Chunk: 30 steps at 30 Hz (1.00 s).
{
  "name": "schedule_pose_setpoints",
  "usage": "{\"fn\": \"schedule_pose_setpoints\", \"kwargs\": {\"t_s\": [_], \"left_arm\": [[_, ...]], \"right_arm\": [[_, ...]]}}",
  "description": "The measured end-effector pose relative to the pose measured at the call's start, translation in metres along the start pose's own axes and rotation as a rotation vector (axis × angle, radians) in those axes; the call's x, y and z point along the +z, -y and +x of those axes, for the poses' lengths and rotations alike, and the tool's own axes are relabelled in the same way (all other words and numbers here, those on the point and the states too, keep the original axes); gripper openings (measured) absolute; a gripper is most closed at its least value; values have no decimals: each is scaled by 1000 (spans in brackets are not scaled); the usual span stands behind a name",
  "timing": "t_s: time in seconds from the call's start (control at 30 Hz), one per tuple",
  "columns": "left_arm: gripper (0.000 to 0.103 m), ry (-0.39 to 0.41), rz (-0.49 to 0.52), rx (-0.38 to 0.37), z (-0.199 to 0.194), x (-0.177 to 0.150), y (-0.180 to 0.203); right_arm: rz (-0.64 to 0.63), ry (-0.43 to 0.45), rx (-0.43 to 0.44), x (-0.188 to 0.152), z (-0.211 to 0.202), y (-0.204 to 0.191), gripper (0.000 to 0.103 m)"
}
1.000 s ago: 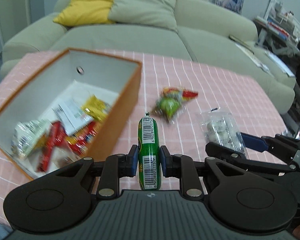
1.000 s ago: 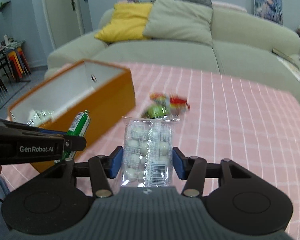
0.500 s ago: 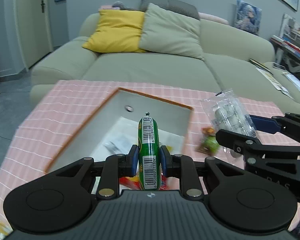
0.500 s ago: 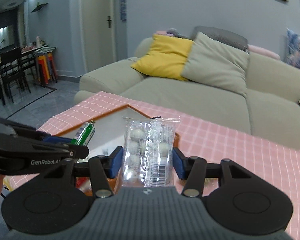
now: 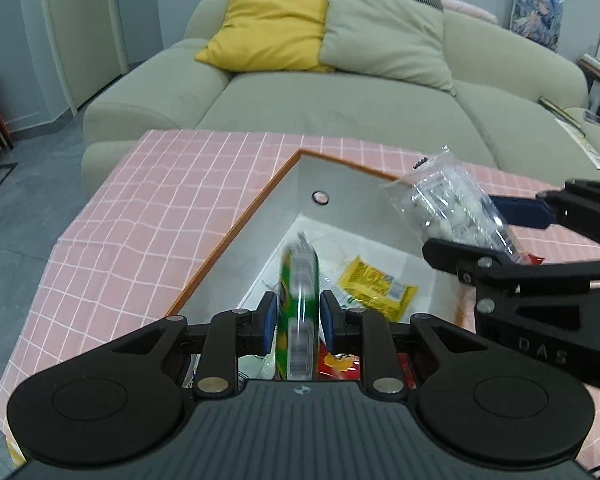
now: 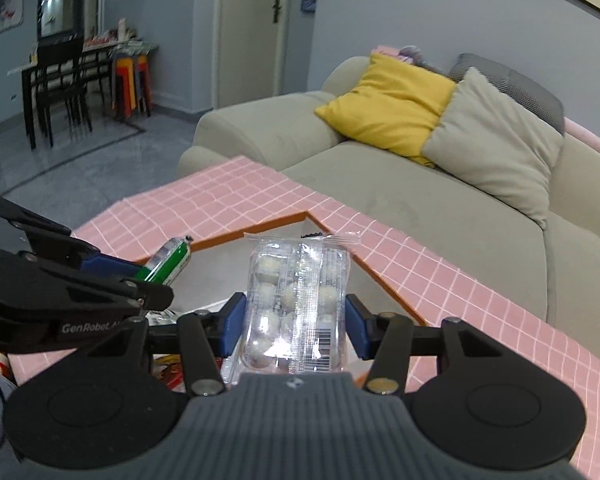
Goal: Organize snacks
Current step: 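Carry both items over the orange box and lower them inside, then open both grippers to release the items and withdraw from the box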
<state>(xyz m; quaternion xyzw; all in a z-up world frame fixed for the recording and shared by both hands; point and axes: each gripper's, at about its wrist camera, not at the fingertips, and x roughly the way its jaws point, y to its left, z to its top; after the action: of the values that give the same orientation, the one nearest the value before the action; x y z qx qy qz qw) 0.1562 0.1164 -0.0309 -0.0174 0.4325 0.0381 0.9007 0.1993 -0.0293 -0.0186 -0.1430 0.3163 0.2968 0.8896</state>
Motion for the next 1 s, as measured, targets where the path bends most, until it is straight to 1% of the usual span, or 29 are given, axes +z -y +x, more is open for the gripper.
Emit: {"fn": "schedule_pose_setpoints", "kwargs": {"t_s": [0.13, 0.23, 0.37, 0.53, 0.57, 0.63, 0.73, 0.83, 0.9, 0.93, 1.0], "left_arm": [[26, -18, -2, 11, 13, 0, -7], [27, -55, -8, 17, 27, 0, -9], [28, -87, -12, 6, 37, -3, -11], [47, -112, -29, 1, 44, -10, -16], [49, -116, -30, 1, 45, -12, -16], [61, -124, -32, 2, 47, -13, -16], [70, -121, -29, -2, 47, -15, -15], [78, -115, -25, -1, 48, -16, -14], [81, -113, -30, -3, 48, -16, -15], [81, -113, -34, -3, 49, -16, -16], [81, -112, -41, -5, 48, -16, -16]], "right_arm": [[-13, -45, 9, 4, 30, 6, 50], [-22, -84, 21, 3, 52, 9, 50], [-32, -133, 38, -1, 75, 9, 50], [5, -194, 85, -5, 96, 13, 50], [4, -204, 94, -7, 99, 12, 50], [10, -226, 109, -9, 107, 11, 51], [27, -259, 122, -13, 117, 10, 51], [35, -286, 129, -17, 126, 8, 51], [40, -302, 126, -20, 130, 7, 52], [43, -310, 126, -22, 132, 7, 52], [55, -327, 132, -23, 136, 8, 56]]}}
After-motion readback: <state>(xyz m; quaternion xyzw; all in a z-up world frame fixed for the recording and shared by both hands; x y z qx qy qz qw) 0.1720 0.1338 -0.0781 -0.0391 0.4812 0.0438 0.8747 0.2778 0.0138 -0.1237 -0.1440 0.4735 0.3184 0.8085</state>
